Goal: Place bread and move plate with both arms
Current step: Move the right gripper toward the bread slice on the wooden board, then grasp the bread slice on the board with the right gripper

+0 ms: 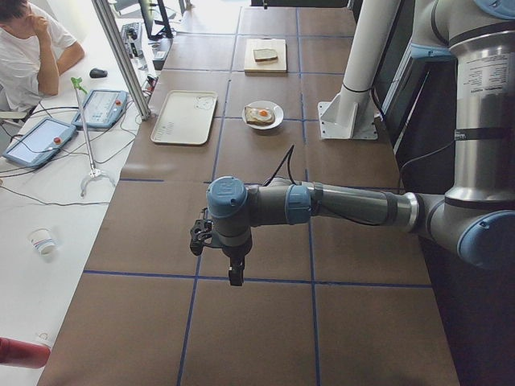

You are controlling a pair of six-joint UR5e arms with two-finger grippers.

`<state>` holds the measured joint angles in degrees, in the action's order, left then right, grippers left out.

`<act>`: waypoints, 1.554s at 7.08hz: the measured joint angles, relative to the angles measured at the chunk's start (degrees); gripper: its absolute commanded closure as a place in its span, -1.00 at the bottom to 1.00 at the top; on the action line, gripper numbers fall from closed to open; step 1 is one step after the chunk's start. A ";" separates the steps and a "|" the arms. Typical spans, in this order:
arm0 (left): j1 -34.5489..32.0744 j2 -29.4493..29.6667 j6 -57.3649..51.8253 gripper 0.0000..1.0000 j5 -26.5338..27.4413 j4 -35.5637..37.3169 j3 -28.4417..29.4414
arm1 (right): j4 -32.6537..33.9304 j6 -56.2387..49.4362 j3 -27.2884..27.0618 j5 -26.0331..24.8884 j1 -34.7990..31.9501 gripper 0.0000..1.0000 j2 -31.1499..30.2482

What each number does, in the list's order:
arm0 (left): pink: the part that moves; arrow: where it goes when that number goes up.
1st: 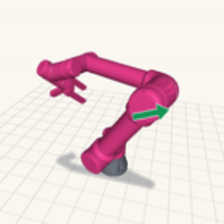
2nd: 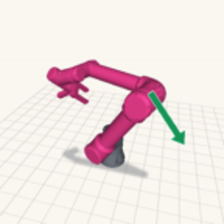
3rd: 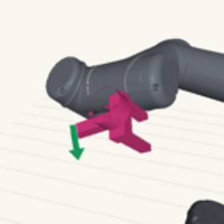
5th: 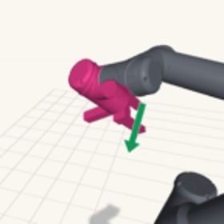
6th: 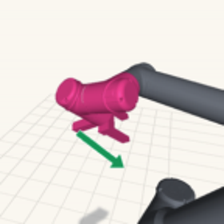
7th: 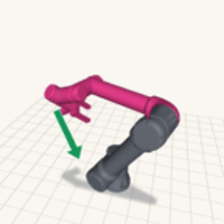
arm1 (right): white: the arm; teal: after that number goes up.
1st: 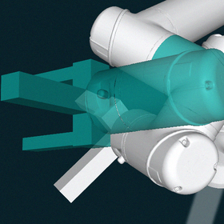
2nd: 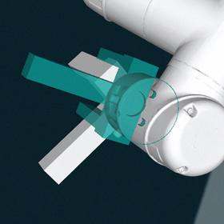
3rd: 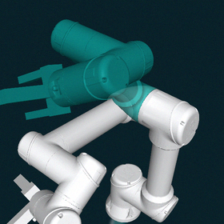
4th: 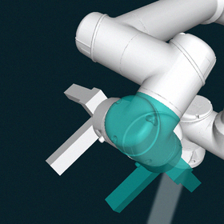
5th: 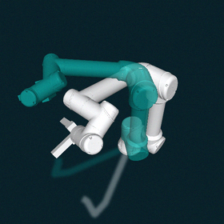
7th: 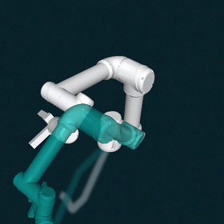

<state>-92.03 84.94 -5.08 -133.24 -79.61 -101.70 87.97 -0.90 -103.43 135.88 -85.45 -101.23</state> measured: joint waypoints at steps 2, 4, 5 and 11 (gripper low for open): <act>0.01 -0.33 -0.31 -1.00 -4.90 -0.10 0.61 | -1.29 0.14 0.45 0.15 0.12 -0.99 -0.24; 0.01 -0.60 -0.51 -1.00 -6.79 -0.24 0.66 | -1.82 0.40 0.71 0.16 1.47 -0.99 -0.26; 0.00 -0.66 -0.52 -1.00 -7.00 -0.27 0.46 | -2.32 0.68 0.73 0.39 2.23 -0.97 -0.21; 0.00 -2.81 -0.24 -1.00 -7.09 -3.69 -2.32 | -28.89 40.31 3.70 -1.11 21.66 -0.81 1.37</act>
<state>-92.03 82.13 -5.32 -140.33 -83.30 -104.02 59.09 39.40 -99.73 134.77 -63.79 -99.86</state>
